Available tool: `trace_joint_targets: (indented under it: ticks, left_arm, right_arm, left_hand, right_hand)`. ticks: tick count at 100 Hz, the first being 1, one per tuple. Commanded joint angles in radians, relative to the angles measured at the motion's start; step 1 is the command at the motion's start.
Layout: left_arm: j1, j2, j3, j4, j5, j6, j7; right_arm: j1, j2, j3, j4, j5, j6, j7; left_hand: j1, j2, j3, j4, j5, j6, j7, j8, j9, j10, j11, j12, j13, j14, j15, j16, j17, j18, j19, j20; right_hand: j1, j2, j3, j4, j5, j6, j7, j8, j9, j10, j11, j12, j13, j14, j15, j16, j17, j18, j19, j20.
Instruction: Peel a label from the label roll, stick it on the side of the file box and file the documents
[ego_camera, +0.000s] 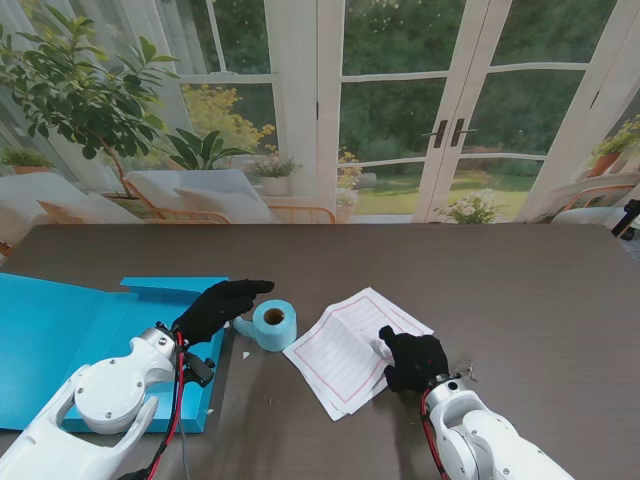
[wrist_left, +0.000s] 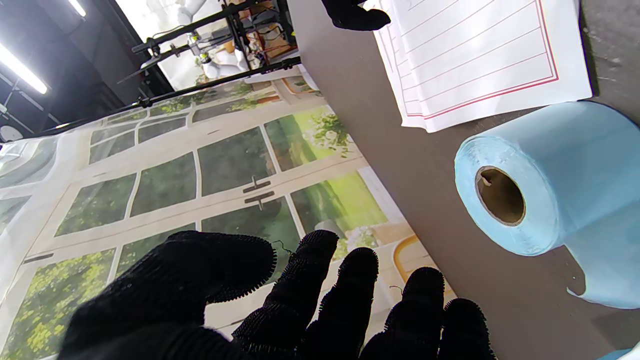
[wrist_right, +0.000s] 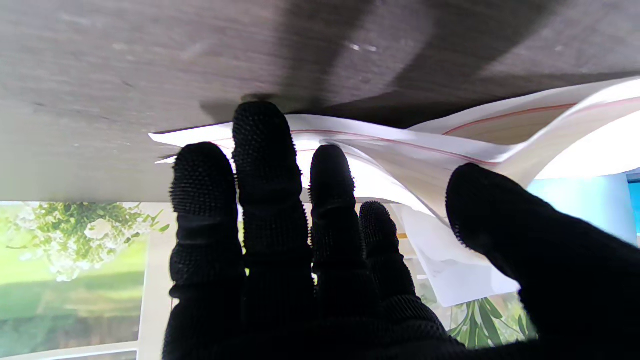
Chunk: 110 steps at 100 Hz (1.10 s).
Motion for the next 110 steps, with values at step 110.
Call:
trace_joint_targets:
  ticks: [110]
  left_arm:
    - [-0.001,0.000,0.002,-0.006,0.004,0.021,-0.025]
  right_arm:
    - [0.052,-0.046,0.017,0.011,0.064,-0.098,-0.164]
  left_hand:
    - [-0.033,0.054,-0.025,-0.039,-0.019,0.006,-0.019,-0.003,-0.033,-0.001,-0.014,-0.004,-0.021,0.004,-0.006,0.003,-0.026,-0.045,-0.019,0.010]
  right_hand:
    - [0.169,-0.081,0.117,-0.235,0.515,-0.221,0.514,-0.123,0.432,-0.026,0.044,0.079,0.195,-0.127,0.289,0.091,0.118,-0.037,0.102,-0.051]
